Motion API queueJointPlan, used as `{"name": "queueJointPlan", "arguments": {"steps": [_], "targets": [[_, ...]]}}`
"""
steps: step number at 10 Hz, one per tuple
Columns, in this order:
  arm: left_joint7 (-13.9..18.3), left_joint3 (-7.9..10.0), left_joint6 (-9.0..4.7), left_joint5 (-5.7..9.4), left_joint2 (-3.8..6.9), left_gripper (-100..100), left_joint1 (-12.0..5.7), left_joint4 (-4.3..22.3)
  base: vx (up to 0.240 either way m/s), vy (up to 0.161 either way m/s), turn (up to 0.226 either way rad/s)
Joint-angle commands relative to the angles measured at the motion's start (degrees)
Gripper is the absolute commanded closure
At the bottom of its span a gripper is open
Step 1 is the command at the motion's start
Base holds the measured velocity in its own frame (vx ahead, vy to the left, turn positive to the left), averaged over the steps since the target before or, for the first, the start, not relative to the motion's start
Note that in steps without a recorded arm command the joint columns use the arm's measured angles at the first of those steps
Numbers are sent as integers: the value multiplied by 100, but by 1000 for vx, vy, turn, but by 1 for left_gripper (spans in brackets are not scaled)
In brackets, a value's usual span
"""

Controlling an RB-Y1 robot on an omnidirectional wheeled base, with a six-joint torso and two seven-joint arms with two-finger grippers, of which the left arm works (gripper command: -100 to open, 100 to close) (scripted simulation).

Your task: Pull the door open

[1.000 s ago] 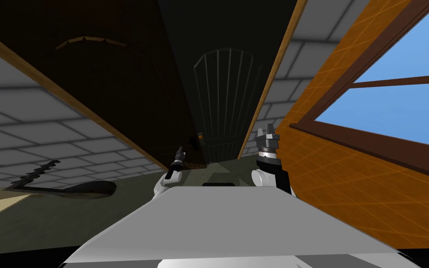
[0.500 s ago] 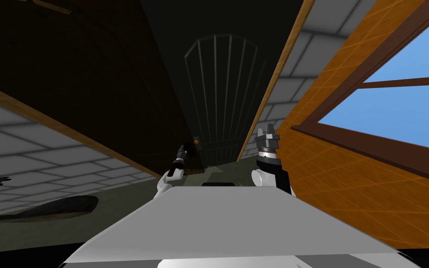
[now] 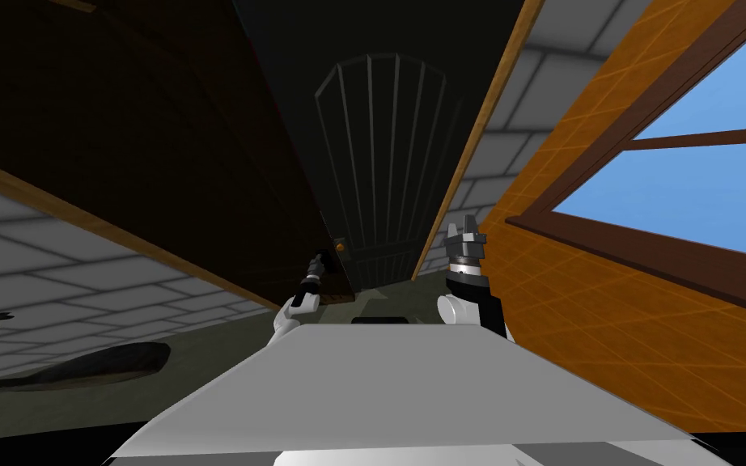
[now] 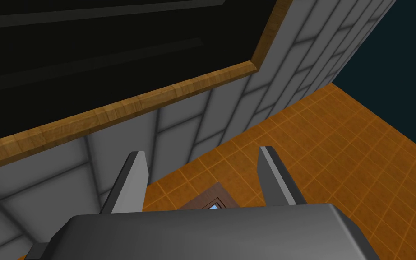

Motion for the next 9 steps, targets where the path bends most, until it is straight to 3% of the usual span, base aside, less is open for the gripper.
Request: {"name": "queueJointPlan", "arguments": {"steps": [1,3,7,9], "targets": [[4,16,-3,5,7,100,8,1,-9,1,4],[34,26,-5,16,70,100,112,26,-63,22,1],[112,-9,-37,34,182,100,217,10,-185,39,-30],[267,-161,-111,54,358,100,326,-68,-210,70,-145]]}}
